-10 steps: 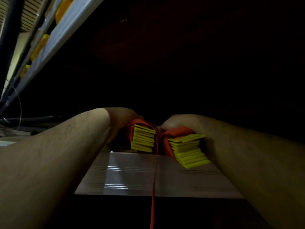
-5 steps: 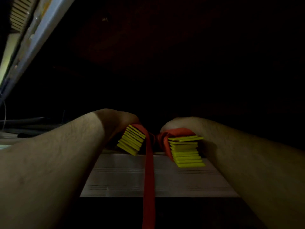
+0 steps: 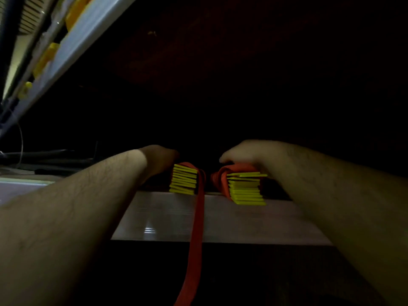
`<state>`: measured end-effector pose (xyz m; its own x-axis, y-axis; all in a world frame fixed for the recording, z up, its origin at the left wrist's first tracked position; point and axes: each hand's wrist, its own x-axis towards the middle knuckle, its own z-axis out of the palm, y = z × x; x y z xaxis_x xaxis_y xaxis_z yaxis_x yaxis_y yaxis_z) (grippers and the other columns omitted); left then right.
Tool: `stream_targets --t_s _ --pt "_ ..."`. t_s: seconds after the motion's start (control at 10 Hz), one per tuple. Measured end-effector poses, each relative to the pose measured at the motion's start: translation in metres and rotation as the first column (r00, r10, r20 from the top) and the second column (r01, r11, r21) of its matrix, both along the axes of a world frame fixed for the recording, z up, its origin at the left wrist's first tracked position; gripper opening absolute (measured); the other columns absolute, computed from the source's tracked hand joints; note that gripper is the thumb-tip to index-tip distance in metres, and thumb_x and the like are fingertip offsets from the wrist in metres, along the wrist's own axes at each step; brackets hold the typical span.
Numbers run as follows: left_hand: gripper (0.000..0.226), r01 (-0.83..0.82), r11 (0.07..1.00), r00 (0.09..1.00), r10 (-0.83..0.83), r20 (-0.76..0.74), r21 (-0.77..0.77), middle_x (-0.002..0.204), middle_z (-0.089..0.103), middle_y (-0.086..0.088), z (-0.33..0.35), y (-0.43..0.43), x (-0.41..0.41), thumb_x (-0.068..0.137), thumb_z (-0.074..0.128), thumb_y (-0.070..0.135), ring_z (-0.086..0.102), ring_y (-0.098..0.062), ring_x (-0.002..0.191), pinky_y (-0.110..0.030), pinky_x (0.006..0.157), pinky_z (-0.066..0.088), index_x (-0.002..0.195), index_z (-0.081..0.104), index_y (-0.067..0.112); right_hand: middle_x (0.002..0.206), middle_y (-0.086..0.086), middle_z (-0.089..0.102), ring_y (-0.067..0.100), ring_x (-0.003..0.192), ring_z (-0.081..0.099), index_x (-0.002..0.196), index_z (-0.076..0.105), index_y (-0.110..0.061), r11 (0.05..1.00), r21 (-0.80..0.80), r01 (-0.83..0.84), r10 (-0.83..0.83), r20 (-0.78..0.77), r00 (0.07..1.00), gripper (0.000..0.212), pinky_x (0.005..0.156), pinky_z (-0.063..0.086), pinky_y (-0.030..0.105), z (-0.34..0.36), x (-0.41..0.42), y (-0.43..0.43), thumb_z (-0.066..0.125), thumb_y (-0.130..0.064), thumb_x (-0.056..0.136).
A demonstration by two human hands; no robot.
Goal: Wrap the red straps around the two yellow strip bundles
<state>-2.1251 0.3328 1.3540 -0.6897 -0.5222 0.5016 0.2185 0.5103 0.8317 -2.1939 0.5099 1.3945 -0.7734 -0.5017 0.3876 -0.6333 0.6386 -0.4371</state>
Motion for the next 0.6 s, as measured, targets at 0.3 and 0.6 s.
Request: stream_targets --t_s 0.3,0.6 --pt "0.034 -0.182 0.971 0.981 0.168 -0.100 -0.156 0.089 0.072 -0.014 -0.011 -0.018 0.051 0.089 0.062 0.043 0.069 -0.032 0.085 -0.039 0.081 0.056 0.086 0.069 0.010 0.107 0.008 0.066 0.028 0.096 0.065 0.107 0.065 -0.016 0.980 -0.158 0.119 -0.134 -0.089 0.987 0.033 0.083 0.055 0.037 -0.010 0.063 0.014 0.065 -0.046 0.093" --pt "0.039 -0.288 0.901 0.946 0.214 -0.244 -0.326 0.075 0.069 -0.015 -0.054 -0.017 0.112 0.085 0.052 0.037 0.063 -0.033 0.079 -0.039 0.069 0.049 0.074 0.069 0.003 0.084 -0.002 0.062 0.019 0.076 0.061 0.092 0.062 -0.021 0.934 -0.335 0.126 -0.253 -0.368 0.895 0.037 0.062 0.046 0.029 -0.064 0.115 0.012 0.050 -0.056 0.091"
